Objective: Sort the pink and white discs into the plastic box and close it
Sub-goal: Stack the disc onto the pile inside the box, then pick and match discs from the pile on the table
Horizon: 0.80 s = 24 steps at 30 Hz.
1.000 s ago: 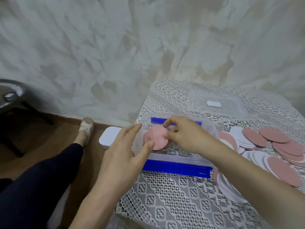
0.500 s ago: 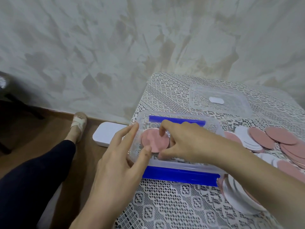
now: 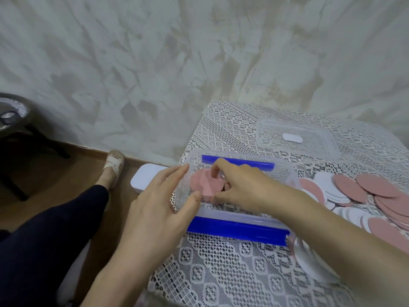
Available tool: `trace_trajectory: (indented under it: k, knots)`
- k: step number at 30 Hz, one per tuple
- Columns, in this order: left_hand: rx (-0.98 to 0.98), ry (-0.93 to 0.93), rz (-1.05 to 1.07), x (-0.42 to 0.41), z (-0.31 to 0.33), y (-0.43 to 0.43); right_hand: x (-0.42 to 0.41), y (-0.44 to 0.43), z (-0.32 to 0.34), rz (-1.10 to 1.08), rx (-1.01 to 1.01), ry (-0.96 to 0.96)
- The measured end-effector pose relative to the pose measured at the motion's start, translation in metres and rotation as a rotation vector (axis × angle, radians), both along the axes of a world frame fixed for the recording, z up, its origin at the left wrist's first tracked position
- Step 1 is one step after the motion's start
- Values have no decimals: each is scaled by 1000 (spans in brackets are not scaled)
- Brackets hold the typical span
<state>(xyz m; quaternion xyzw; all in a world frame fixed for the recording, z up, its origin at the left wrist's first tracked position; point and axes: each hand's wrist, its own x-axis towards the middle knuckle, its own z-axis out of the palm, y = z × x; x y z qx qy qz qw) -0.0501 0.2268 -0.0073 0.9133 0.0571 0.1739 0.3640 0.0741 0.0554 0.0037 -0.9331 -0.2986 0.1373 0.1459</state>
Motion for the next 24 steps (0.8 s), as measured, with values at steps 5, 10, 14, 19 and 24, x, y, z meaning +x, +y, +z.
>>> trace_trajectory:
  k: [5,10,14,19,24]
  knots:
    - [280,51,32,3,14,1,-10,-7,16,29,21,7]
    - [538,-44,26,5,31,-4,-33,-28,39,73,-77,-307]
    - [714,-71,-21,21,37,-24,-54,-55,58,63,-143,-490]
    - [744,-107,-134,40,43,-76,-76,-109,69,-32,-177,-544]
    - [727,-166,-235,49,46,-136,-87,-176,61,-206,-159,-500]
